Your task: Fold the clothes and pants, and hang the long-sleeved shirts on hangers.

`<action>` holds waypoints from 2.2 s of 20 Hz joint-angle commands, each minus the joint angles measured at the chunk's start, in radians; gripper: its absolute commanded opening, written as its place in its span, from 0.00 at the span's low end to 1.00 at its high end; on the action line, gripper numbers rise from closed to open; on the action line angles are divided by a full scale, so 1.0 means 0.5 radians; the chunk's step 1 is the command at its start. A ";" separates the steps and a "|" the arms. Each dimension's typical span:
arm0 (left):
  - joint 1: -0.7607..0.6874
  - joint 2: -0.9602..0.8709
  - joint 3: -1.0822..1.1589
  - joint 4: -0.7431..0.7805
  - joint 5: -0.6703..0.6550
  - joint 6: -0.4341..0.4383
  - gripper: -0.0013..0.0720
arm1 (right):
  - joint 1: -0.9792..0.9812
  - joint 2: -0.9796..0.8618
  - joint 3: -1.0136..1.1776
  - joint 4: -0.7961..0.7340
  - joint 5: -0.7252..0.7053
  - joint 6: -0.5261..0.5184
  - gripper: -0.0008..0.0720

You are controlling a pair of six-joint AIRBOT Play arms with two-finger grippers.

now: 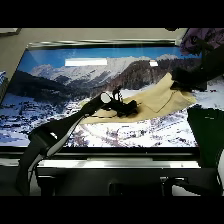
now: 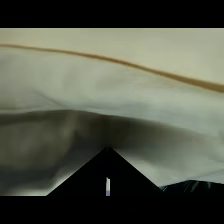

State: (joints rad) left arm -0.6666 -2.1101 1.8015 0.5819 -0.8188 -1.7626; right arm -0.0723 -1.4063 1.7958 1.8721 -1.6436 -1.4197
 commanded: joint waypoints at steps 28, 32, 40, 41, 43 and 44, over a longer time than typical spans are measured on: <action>1.610 1.222 0.077 1.508 -1.263 -0.085 0.04 | 1.342 -0.706 0.037 0.332 1.232 1.189 0.05; 1.617 1.214 0.076 1.509 -1.257 -0.079 0.04 | 1.385 -0.814 0.038 0.429 1.324 1.184 0.05; 1.617 1.205 0.067 1.509 -1.257 -0.079 0.04 | 1.490 -0.952 0.037 0.708 1.662 0.886 0.23; 1.617 1.203 0.066 1.509 -1.258 -0.079 0.04 | 1.490 -0.950 0.038 0.752 1.668 0.839 0.33; 1.617 1.202 0.066 1.509 -1.257 -0.081 0.04 | 1.487 -0.928 0.038 0.891 1.649 0.658 0.44; 1.617 1.202 0.066 1.509 -1.257 -0.080 0.04 | 1.480 -0.896 0.038 0.923 1.645 0.613 0.57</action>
State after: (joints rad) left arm 0.1413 -1.5085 1.8351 1.3361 -1.4479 -1.8023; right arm 0.6659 -1.8698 1.8137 2.2505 -0.8379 -1.0088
